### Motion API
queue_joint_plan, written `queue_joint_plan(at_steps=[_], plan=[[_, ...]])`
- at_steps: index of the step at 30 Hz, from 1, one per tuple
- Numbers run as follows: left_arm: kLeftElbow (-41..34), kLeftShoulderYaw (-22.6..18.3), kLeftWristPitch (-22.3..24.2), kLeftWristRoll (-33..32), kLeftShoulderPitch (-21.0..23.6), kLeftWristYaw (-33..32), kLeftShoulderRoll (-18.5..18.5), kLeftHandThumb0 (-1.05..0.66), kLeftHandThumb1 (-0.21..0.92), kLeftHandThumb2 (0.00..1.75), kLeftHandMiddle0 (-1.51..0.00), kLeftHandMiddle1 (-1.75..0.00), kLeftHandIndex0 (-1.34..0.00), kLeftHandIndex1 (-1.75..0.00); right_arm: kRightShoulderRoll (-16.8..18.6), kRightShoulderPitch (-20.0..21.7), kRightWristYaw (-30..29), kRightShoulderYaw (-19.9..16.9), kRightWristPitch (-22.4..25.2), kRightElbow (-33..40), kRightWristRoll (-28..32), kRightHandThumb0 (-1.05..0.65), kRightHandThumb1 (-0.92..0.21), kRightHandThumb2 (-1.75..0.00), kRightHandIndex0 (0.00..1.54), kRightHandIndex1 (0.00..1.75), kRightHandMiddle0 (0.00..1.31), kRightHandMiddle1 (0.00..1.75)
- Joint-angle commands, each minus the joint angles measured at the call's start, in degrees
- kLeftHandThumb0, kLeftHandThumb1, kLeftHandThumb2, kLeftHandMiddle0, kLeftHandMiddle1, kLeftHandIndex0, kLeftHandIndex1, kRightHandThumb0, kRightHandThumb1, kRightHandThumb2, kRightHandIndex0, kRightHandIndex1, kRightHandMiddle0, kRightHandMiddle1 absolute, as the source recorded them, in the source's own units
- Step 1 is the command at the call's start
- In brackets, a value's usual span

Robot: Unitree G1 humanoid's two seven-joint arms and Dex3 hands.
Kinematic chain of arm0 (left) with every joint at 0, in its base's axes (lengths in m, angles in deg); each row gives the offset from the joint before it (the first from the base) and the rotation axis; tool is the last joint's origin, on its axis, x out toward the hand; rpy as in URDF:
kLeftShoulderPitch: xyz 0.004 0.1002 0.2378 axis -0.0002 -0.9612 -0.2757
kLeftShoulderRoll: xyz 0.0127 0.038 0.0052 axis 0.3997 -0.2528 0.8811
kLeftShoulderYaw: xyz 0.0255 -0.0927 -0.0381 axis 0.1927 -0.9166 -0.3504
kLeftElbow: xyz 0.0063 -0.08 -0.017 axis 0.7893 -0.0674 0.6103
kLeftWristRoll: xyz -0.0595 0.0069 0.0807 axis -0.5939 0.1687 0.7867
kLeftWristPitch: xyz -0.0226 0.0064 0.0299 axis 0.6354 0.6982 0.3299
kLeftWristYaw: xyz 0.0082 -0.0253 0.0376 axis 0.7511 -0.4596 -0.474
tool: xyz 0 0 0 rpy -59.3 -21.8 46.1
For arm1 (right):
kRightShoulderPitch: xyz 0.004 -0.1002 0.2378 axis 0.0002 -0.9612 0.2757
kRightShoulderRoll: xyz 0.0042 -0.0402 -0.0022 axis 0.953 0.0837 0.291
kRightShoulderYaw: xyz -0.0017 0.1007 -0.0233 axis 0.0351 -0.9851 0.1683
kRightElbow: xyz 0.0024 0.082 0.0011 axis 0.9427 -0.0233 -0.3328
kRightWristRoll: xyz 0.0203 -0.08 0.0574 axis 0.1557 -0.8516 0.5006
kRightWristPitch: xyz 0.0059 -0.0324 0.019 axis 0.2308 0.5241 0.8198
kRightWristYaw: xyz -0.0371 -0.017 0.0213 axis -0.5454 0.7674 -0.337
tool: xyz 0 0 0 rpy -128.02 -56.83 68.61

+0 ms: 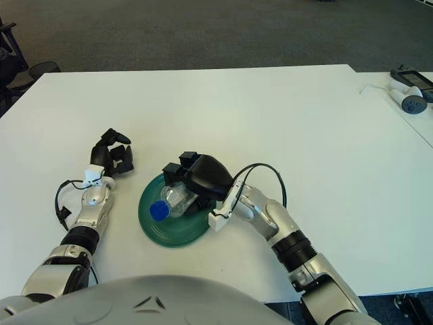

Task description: Put the bottle into the plate.

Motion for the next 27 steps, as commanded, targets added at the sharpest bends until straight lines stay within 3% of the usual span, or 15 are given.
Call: queue_joint_plan(at_steps=[1,3,6,9,13,16,27], plan=[[5.27,0.68,1.28,1.07,-5.34,-0.32,-1.43,-0.48,0.29,1.34,-1.15,-1.75,-0.63,-1.75,-3.23,3.19,0.18,0.2,-2.33,1.84,-3.16,-0.58,-0.83,-0.73,0.38,1.19,0.13,1.43],[5.4,0.8,0.78,1.37,-5.28,-0.73,-1.39,-0.48,0.29,1.34,-1.15,-1.75,-0.63,-1.75,-4.63,4.26,0.88,0.23,-3.34,2.4,-4.05,-0.65,-0.88,-0.73,0.33,0.75,0.05,1.17],[5.62,1.22,0.5,2.35,-4.93,-1.61,-1.04,-0.48,0.29,1.35,-1.15,-1.75,-0.63,-1.75,-5.98,5.25,1.43,0.12,-4.24,2.91,-4.58,-0.67,-0.91,-0.75,0.3,0.5,0.02,0.99],[5.54,1.84,0.97,3.33,-4.73,-2.47,-0.78,-0.48,0.29,1.35,-1.16,-1.75,-0.63,-1.75,-7.08,5.91,2.54,0.32,-4.8,3.03,-4.43,-0.7,-0.92,-0.8,0.22,0.22,0.0,0.67],[6.75,1.87,-0.39,2.83,-4.64,-2.45,-1.28,-0.47,0.31,1.32,-1.15,-1.75,-0.61,-1.75,-7.79,5.86,3.33,0.2,-4.8,3.51,-4.09,-0.73,-0.92,-0.87,0.13,0.08,0.0,0.39],[8.24,1.71,-1.24,2.49,-4.34,-2.32,-1.47,-0.47,0.31,1.32,-1.15,-1.75,-0.61,-1.75,-7.97,5.67,3.5,0.07,-4.76,3.78,-3.99,-0.75,-0.92,-0.9,0.1,0.04,0.0,0.3],[12.7,2.12,-2.25,3.37,-2.07,-3.16,-0.63,-0.48,0.29,1.34,-1.17,-1.75,-0.63,-1.75,-8.78,5.61,3.09,0.07,-4.59,3.99,-5.62,-0.77,-0.92,-0.98,0.06,0.0,0.0,0.16]])
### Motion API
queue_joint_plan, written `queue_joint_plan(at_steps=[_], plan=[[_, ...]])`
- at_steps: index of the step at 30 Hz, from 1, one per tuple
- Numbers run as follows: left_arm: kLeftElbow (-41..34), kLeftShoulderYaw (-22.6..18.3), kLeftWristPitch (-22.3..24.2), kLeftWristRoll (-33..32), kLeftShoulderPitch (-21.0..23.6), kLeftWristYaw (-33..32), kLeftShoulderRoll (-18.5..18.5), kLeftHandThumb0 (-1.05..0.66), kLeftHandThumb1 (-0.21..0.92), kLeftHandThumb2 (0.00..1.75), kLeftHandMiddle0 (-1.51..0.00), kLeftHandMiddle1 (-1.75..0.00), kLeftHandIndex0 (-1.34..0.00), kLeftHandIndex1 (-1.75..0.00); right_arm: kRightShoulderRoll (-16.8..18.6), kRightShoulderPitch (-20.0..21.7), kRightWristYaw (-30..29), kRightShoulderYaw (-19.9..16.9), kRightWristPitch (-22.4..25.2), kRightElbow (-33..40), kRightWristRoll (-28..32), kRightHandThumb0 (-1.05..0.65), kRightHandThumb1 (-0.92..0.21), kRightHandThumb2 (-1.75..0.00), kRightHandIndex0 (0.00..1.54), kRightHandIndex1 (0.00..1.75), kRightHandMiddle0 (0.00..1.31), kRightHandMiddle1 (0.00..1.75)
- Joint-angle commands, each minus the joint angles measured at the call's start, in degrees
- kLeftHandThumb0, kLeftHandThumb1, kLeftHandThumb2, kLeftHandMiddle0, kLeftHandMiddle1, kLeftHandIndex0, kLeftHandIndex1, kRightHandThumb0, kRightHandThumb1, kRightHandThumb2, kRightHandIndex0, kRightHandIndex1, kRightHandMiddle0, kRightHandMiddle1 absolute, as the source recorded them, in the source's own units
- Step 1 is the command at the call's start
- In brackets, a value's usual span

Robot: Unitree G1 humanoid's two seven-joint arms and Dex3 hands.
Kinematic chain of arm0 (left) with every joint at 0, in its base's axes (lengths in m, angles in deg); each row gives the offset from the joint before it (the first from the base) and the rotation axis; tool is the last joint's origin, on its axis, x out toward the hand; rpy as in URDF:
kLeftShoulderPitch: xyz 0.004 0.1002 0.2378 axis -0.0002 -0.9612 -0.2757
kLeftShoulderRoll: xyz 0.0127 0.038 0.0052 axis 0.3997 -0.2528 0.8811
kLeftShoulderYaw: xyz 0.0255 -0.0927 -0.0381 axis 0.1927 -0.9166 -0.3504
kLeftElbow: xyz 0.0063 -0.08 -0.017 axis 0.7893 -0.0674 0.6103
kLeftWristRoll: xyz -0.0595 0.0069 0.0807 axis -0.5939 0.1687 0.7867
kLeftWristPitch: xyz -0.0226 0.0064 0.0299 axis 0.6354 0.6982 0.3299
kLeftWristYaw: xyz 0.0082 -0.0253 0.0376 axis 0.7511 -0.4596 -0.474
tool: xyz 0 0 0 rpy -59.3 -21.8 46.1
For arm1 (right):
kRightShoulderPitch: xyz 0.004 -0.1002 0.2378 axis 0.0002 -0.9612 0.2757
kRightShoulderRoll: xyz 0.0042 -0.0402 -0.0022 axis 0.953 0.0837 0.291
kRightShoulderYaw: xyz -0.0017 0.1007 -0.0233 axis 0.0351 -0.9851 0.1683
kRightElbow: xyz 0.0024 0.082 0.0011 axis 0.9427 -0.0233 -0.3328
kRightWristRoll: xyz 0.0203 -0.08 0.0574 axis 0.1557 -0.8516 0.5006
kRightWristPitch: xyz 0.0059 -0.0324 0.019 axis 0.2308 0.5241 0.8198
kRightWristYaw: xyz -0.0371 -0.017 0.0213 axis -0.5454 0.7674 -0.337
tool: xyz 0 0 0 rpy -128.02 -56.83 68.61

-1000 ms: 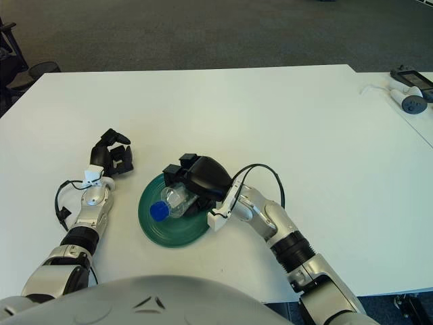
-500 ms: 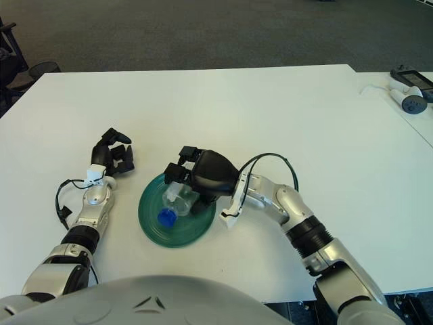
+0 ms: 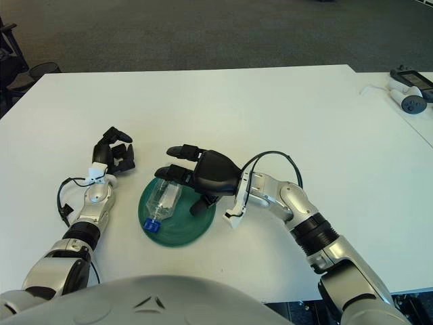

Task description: Put the bottle into the plate.

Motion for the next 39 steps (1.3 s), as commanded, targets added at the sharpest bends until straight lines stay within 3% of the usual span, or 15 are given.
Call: queue_joint_plan(at_steps=[1,16,22,26,30,33,39], plan=[[6.46,1.23,0.91,2.03,-5.51,-0.94,-1.27,-0.48,0.29,1.34,-1.17,-1.75,-0.63,-1.75,-0.64,0.22,-0.05,-0.16,0.1,0.68,-1.04,-0.77,-0.92,-0.98,0.06,0.0,0.0,0.16],[7.63,2.25,0.3,3.31,-4.45,-2.84,-0.89,-0.5,0.23,1.42,-1.21,-1.75,-0.68,-1.75,-0.9,0.44,-0.64,-0.18,0.25,-0.01,-2.7,-0.77,-0.92,-1.0,0.06,0.0,0.0,0.13],[7.46,2.51,-0.71,3.18,-4.59,-2.95,-0.98,-0.51,0.22,1.43,-1.2,-1.75,-0.69,-1.75,0.17,1.57,-0.08,-0.94,-0.14,-3.65,2.34,-0.78,-0.92,-1.0,0.07,0.01,0.0,0.17],[7.48,1.3,-1.9,0.53,-5.17,-0.19,-1.75,-0.5,0.25,1.4,-1.16,-1.75,-0.66,-1.75,1.62,6.62,-0.61,-5.37,-3.04,-14.0,17.39,-0.76,-0.92,-0.96,0.12,0.02,0.0,0.24],[7.17,0.77,-1.7,-0.76,-5.23,1.13,-1.95,-0.49,0.27,1.37,-1.14,-1.75,-0.65,-1.75,4.78,7.55,-0.64,-7.88,-4.09,-19.36,27.58,-0.73,-0.92,-0.84,0.21,0.05,0.0,0.4],[5.79,0.71,-0.49,-1.02,-5.19,1.2,-2.02,-0.49,0.28,1.36,-1.13,-1.75,-0.64,-1.75,7.35,6.15,1.01,-9.0,-4.12,-21.1,36.25,-0.72,-0.92,-0.77,0.27,0.07,0.0,0.5],[4.94,0.13,2.18,-2.01,-5.66,0.61,-2.8,-0.48,0.29,1.34,-1.12,-1.75,-0.63,-1.75,13.07,0.85,0.63,-14.35,3.09,-19.02,49.02,-0.73,-0.92,-0.64,0.41,0.13,0.0,0.79]])
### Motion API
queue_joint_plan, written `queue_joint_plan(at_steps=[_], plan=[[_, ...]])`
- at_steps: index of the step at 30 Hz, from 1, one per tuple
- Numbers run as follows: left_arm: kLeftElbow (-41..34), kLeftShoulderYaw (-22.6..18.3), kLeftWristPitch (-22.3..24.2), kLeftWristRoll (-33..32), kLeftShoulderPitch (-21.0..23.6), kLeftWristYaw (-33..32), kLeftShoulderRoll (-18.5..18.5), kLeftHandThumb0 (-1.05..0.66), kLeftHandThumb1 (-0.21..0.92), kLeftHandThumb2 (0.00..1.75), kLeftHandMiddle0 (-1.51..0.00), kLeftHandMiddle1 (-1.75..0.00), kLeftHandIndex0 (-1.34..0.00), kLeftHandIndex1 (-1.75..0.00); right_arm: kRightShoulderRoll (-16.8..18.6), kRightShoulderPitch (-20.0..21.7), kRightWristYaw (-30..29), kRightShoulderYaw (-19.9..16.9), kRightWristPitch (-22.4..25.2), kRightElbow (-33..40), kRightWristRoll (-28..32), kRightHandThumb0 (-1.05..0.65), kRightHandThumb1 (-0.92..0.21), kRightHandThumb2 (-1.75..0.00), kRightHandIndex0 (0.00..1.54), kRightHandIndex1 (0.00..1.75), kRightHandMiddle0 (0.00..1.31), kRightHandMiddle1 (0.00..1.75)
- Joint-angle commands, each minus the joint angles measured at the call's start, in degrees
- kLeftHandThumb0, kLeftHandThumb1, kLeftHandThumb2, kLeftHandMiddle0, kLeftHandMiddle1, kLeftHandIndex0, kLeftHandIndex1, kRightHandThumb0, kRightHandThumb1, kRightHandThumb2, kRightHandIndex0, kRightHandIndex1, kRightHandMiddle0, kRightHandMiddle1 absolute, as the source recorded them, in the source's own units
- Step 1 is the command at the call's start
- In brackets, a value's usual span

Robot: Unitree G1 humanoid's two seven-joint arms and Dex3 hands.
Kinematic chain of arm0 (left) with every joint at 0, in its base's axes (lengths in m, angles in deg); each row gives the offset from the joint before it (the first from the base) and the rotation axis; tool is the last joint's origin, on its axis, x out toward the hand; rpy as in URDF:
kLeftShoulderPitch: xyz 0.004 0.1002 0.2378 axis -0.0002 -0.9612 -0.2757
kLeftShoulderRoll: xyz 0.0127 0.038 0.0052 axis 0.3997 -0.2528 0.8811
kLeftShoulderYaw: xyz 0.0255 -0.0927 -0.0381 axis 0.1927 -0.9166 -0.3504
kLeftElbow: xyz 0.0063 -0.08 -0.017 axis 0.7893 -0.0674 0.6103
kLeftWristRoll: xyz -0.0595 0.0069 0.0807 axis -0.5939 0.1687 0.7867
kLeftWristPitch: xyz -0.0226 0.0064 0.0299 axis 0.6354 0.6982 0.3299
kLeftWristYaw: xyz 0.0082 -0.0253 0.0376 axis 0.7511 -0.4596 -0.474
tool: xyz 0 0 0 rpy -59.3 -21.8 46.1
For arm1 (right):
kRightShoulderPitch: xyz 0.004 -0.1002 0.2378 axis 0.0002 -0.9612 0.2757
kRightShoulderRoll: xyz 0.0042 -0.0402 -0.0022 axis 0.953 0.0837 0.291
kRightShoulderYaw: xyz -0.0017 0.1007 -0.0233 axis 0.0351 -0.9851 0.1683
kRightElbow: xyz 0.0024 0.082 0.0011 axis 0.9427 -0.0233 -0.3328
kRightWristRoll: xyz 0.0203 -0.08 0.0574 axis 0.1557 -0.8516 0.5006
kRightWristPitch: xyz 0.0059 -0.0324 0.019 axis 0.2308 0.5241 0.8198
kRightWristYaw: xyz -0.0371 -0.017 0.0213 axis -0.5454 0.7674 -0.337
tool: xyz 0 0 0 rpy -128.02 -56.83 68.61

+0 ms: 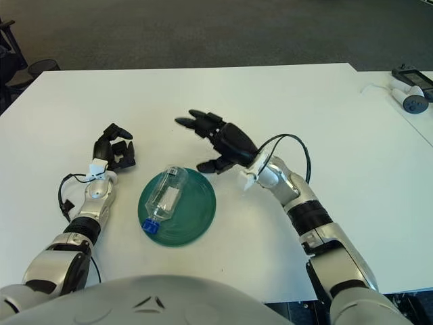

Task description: Put the bottle into the plate.

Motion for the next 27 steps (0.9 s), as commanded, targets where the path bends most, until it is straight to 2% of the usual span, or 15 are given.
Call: queue_joint_plan(at_steps=[1,3,5,7,11,13,19,24,27], plan=[[3.93,-0.22,3.8,-0.54,-7.38,0.23,-3.15,-0.48,0.29,1.34,-1.12,-1.75,-0.63,-1.75,6.78,-4.43,0.03,-5.49,7.14,0.78,14.55,-0.73,-0.92,-0.62,0.44,0.15,0.0,0.84],[3.74,-0.37,3.93,-0.68,-7.54,0.33,-3.21,-0.48,0.29,1.34,-1.12,-1.75,-0.63,-1.75,7.99,-5.29,0.5,-6.13,9.12,2.09,16.54,-0.72,-0.92,-0.6,0.47,0.17,0.0,0.9],[3.54,-0.35,3.32,-0.49,-7.79,0.15,-3.28,-0.48,0.29,1.34,-1.12,-1.75,-0.63,-1.75,11.04,-7.72,0.01,-7.24,9.01,1.34,20.14,-0.71,-0.92,-0.58,0.48,0.22,0.0,0.94],[3.27,-0.15,2.92,0.12,-7.99,-0.44,-3.21,-0.48,0.29,1.34,-1.12,-1.75,-0.63,-1.75,13.96,-9.27,0.07,-8.6,7.77,-1.13,23.27,-0.61,-0.87,-0.59,0.39,0.5,0.0,1.0],[2.63,0.12,3.66,0.92,-8.24,-1.3,-3.11,-0.48,0.29,1.34,-1.12,-1.75,-0.63,-1.75,16.84,-9.85,0.96,-10.81,6.3,-4.42,24.97,-0.52,-0.78,-0.69,0.31,0.74,0.0,1.06],[1.98,0.17,4.47,1.04,-8.6,-1.51,-3.08,-0.48,0.29,1.34,-1.12,-1.75,-0.63,-1.75,18.65,-9.48,1.11,-12.23,4.0,-9.68,25.27,-0.47,-0.74,-0.76,0.29,0.84,0.0,1.09],[0.5,0.8,6.02,2.1,-9.12,-2.07,-2.67,-0.48,0.29,1.34,-1.12,-1.75,-0.62,-1.75,22.79,-8.17,-1.9,-15.82,0.88,-19.28,23.29,-0.31,-0.61,-1.02,0.29,1.02,0.02,1.25],[-0.68,0.92,6.83,1.94,-9.54,-1.89,-2.63,-0.48,0.3,1.33,-1.11,-1.75,-0.62,-1.75,24.0,-7.92,-3.68,-17.21,1.33,-21.05,21.0,-0.23,-0.55,-1.14,0.31,1.08,0.0,1.36],[-1.53,0.75,7.14,1.44,-9.98,-1.38,-2.73,-0.48,0.3,1.33,-1.11,-1.75,-0.62,-1.75,24.91,-9.55,-5.05,-17.45,2.61,-20.88,19.46,-0.2,-0.53,-1.19,0.33,1.09,0.0,1.38]])
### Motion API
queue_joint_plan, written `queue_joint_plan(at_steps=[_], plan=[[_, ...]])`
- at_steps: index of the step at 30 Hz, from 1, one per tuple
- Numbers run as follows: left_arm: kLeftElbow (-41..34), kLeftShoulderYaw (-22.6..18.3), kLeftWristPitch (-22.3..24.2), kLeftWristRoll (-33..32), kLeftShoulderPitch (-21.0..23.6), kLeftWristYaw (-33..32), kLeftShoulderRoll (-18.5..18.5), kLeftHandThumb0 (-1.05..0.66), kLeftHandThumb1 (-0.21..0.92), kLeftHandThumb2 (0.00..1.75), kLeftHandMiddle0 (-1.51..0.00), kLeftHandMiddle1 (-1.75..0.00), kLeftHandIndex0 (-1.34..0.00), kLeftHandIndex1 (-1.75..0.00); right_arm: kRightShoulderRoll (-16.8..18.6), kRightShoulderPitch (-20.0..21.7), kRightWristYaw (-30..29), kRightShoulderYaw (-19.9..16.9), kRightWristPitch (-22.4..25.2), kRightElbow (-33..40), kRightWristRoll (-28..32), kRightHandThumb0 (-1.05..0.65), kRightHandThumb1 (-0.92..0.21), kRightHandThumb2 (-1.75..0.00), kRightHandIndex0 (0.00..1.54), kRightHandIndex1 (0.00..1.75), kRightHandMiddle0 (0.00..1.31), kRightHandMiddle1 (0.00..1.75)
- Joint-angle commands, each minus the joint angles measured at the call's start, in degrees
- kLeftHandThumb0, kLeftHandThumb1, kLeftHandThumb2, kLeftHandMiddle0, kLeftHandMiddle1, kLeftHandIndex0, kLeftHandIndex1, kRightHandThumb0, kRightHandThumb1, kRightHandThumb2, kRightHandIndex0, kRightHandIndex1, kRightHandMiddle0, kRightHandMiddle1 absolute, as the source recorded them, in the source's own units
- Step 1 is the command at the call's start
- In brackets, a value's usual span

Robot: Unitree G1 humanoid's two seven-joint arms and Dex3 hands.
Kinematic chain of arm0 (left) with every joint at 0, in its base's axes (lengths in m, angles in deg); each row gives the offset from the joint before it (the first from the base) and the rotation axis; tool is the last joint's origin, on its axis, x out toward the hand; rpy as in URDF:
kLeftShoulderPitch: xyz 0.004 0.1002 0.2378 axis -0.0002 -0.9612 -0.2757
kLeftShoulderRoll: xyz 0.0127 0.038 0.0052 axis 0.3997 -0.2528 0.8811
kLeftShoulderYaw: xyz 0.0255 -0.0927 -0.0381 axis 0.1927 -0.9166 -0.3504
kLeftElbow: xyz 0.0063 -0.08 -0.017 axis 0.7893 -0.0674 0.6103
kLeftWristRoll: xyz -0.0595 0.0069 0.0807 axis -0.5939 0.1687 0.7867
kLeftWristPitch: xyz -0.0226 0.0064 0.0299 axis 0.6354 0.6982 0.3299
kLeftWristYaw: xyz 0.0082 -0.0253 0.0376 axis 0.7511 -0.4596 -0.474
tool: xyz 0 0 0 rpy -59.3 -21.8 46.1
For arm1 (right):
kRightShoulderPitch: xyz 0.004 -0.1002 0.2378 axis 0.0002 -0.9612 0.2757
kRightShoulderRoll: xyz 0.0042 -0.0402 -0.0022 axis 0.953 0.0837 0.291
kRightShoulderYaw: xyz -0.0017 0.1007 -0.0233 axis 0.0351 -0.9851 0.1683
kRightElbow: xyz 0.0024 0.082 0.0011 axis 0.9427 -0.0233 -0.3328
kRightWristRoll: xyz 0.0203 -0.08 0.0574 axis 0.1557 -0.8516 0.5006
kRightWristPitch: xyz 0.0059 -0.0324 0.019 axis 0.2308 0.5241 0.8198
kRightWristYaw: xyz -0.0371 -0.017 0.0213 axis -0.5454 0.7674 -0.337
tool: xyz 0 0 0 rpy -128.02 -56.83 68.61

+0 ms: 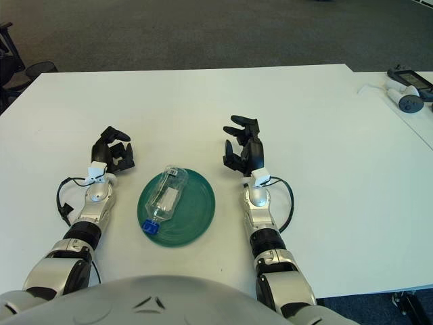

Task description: Put the bottle into the plate.

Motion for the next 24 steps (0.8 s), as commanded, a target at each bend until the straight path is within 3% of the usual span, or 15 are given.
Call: queue_joint_plan(at_steps=[1,11,24], plan=[[2.98,0.89,3.28,0.74,-7.01,1.0,-1.79,-0.48,0.3,1.33,-1.11,-1.75,-0.62,-1.75,1.89,-2.58,-1.29,-0.43,0.91,-1.43,-1.73,-0.19,-0.53,-1.2,0.34,1.09,0.0,1.38],[1.97,1.04,3.36,1.07,-7.79,1.44,-1.21,-0.47,0.3,1.33,-1.12,-1.75,-0.62,-1.75,2.82,-5.0,-0.55,-0.39,4.61,-1.53,-2.19,-0.1,-0.5,-1.28,0.32,1.1,0.0,1.34],[0.44,1.49,4.06,1.42,-8.55,1.69,-0.85,-0.47,0.3,1.33,-1.13,-1.75,-0.62,-1.75,2.84,-7.23,1.01,-0.18,9.18,-2.77,-2.8,-0.05,-0.49,-1.26,0.31,1.11,0.0,1.3]])
